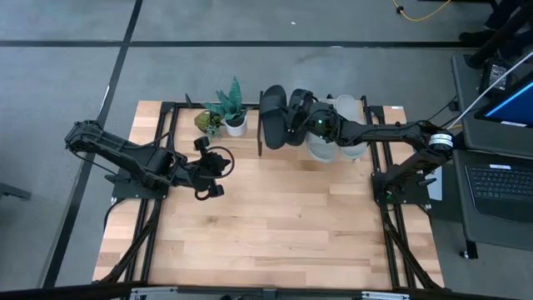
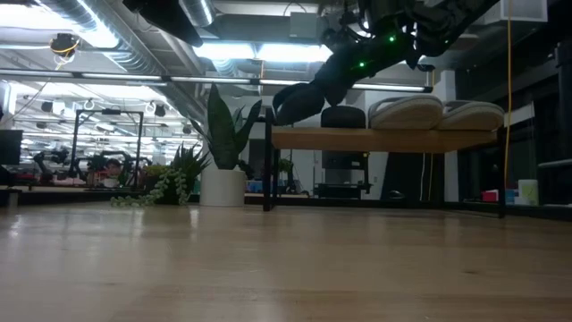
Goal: Pick and place slides into the shelf
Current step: Put the black slipper on the shelf
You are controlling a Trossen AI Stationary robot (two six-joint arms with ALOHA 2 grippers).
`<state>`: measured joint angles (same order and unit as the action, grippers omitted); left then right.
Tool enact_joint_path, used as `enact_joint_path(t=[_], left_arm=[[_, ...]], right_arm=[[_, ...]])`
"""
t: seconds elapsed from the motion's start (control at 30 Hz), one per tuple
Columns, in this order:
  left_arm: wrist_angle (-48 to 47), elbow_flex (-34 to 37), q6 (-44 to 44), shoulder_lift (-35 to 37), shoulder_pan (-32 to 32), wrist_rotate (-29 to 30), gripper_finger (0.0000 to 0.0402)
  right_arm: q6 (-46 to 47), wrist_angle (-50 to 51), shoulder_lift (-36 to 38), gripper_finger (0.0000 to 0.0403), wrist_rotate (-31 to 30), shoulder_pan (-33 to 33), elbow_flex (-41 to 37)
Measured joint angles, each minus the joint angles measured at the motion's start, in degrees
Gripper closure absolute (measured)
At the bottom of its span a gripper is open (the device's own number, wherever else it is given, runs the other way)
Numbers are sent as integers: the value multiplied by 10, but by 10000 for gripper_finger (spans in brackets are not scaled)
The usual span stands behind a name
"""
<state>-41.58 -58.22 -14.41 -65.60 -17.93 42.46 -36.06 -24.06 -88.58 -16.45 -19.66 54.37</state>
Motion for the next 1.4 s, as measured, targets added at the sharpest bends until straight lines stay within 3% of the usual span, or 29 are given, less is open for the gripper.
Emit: enact_joint_path(t=[0.33, 0.77, 0.97, 1.17, 1.4], left_arm=[[-3, 0, 0, 0, 0, 0, 402], [-4, 0, 0, 0, 0, 0, 402], [-4, 0, 0, 0, 0, 0, 402], [-4, 0, 3, 0, 0, 0, 402], [-4, 0, 15, 0, 0, 0, 402]], right_arm=[[-2, -4, 0, 302, -2, 0, 0], [-2, -16, 3, 248, -4, 8, 1], [-4, -7, 3, 236, -9, 25, 37], [-4, 162, 3, 236, -98, 62, 119], [59, 425, 3, 258, -100, 122, 247]])
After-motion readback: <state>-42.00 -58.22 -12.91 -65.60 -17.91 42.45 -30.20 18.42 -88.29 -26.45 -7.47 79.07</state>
